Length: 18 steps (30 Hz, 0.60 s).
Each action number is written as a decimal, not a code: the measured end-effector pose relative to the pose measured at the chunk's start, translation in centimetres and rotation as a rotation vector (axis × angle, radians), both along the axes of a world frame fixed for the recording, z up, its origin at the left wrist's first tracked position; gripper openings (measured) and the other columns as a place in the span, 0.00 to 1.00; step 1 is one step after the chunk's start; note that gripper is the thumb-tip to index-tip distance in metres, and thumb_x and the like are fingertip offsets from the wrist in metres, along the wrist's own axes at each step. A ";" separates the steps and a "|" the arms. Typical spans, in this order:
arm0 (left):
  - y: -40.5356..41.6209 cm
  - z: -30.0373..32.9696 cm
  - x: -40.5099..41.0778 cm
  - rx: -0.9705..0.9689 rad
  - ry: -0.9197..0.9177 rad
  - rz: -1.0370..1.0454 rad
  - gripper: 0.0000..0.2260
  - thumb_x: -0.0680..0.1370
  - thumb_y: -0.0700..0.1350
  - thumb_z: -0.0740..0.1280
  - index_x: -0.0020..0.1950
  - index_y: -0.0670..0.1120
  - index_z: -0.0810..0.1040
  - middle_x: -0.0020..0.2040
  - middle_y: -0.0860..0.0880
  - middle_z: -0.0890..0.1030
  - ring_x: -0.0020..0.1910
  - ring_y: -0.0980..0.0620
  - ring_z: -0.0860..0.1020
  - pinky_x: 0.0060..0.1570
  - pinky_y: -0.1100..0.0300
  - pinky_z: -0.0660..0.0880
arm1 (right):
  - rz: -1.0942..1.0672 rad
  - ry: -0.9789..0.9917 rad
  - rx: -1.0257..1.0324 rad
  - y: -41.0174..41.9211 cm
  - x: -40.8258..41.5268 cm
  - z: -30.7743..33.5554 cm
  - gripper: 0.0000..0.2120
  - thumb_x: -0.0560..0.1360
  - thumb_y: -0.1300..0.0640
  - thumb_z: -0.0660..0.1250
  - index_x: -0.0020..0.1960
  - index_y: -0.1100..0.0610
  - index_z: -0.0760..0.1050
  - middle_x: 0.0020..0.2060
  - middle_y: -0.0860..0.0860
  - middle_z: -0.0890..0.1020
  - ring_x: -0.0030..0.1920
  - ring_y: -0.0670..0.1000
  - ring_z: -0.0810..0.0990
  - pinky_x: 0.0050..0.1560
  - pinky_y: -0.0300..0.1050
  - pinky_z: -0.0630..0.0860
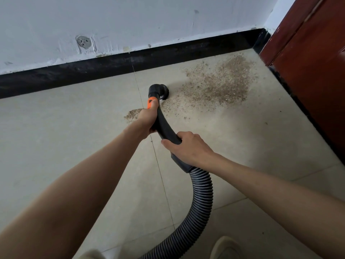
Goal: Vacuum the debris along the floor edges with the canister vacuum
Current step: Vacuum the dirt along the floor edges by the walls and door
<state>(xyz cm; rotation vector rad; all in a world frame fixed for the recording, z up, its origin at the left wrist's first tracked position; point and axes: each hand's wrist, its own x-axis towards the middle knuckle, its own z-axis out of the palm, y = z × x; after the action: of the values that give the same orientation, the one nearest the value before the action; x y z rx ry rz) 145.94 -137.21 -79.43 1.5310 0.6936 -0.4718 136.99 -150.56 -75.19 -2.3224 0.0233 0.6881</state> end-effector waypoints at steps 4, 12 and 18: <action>-2.1 -0.2 0.8 0.004 -0.006 -0.017 0.24 0.79 0.62 0.56 0.58 0.41 0.68 0.49 0.45 0.76 0.49 0.46 0.77 0.43 0.54 0.75 | -0.030 0.002 -0.007 -1.8 0.7 -0.4 0.19 0.76 0.37 0.61 0.41 0.53 0.71 0.38 0.50 0.79 0.41 0.53 0.80 0.38 0.46 0.72; -5.2 -0.4 2.5 -0.001 -0.049 -0.090 0.25 0.79 0.62 0.57 0.59 0.39 0.68 0.47 0.46 0.75 0.43 0.49 0.76 0.37 0.59 0.75 | -0.087 -0.019 -0.028 -4.2 1.8 -1.3 0.19 0.77 0.37 0.61 0.38 0.51 0.67 0.36 0.48 0.76 0.38 0.52 0.76 0.35 0.45 0.69; -6.3 -0.9 3.2 -0.006 -0.052 -0.131 0.28 0.79 0.60 0.59 0.65 0.36 0.67 0.54 0.43 0.75 0.47 0.48 0.77 0.45 0.57 0.75 | -0.098 -0.042 -0.102 -4.9 2.3 -1.9 0.18 0.77 0.37 0.59 0.38 0.50 0.65 0.36 0.48 0.75 0.40 0.54 0.77 0.37 0.45 0.69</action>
<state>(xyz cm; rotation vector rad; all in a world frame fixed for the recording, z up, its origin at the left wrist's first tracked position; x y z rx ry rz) 149.10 -143.49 -80.32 1.5838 0.5541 -0.5299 139.30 -155.41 -77.07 -2.4149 0.1548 0.6013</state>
